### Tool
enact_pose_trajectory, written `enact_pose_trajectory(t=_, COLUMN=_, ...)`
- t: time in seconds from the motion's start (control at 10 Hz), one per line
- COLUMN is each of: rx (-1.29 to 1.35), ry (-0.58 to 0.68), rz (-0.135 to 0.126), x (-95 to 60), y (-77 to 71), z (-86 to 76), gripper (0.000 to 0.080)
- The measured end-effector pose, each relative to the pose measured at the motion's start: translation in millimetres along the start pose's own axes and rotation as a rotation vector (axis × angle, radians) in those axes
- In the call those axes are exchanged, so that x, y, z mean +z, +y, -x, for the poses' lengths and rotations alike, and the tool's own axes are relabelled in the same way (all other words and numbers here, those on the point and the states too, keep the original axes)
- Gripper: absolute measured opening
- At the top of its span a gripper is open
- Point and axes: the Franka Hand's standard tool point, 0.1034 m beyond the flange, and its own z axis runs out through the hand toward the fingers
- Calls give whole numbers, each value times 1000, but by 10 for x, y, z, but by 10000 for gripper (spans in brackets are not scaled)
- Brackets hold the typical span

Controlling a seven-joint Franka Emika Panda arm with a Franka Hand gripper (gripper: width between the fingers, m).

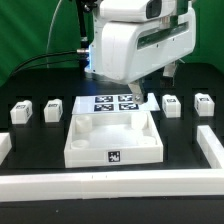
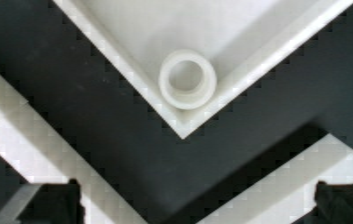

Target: Assemble one leg

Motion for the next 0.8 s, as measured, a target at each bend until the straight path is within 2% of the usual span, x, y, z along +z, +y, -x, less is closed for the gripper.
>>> enact_pose_trajectory(t=0.8, rx=0, ry=0, rz=-1, x=5, y=-1, z=1, gripper=650)
